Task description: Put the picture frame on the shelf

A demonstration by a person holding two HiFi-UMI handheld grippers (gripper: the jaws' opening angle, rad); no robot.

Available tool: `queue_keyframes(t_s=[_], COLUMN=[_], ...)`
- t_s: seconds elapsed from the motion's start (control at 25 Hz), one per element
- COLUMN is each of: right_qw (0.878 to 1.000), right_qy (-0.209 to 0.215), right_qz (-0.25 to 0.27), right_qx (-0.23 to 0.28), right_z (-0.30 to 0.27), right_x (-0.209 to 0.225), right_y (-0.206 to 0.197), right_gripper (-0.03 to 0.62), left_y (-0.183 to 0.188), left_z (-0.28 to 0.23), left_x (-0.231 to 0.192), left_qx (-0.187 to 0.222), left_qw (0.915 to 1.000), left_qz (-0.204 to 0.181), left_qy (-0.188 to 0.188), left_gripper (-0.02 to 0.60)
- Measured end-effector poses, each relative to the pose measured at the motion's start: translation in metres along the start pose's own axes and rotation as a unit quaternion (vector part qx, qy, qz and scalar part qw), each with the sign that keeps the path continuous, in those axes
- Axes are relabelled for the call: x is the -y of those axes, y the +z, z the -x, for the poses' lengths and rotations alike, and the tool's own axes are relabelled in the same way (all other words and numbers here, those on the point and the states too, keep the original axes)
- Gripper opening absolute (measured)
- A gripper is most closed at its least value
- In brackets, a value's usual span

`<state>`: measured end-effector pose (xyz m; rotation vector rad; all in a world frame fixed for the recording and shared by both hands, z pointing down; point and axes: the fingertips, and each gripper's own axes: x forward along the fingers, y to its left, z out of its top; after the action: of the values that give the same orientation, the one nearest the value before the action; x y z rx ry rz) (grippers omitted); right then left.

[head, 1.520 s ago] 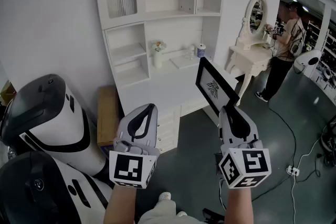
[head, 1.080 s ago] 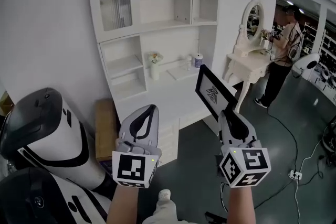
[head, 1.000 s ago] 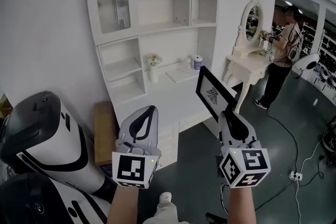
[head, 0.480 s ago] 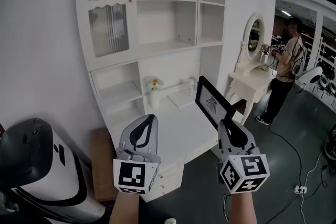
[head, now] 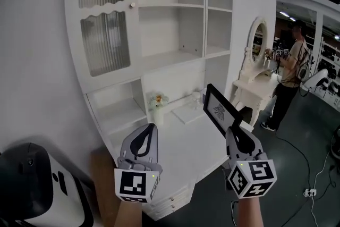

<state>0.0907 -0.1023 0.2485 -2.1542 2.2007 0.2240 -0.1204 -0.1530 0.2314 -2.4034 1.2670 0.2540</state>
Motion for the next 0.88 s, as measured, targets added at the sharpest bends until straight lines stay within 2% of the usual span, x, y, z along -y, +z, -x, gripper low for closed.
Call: queue_keyframes(t_s=[0.16, 0.4, 0.88], right_qw=[1.0, 1.0, 0.999], right_qy=[-0.007, 0.004, 0.03], right_qz=[0.008, 0.016, 0.01], right_qx=[-0.008, 0.003, 0.026], right_z=[-0.018, -0.047, -0.148], right_x=[0.005, 0.014, 0.039], right_y=[-0.001, 0.006, 0.014], right_gripper=[0.074, 0.074, 0.074], left_y=[-0.011, -0.024, -0.051], left_z=[-0.014, -0.032, -0.111], left_x=[-0.008, -0.005, -0.029], left_qx=[0.0, -0.001, -0.003], left_qw=[0.9999, 0.9999, 0.9999], left_qz=[0.011, 0.014, -0.001], left_qy=[-0.002, -0.006, 0.017], left_gripper=[0.009, 0.009, 0.009])
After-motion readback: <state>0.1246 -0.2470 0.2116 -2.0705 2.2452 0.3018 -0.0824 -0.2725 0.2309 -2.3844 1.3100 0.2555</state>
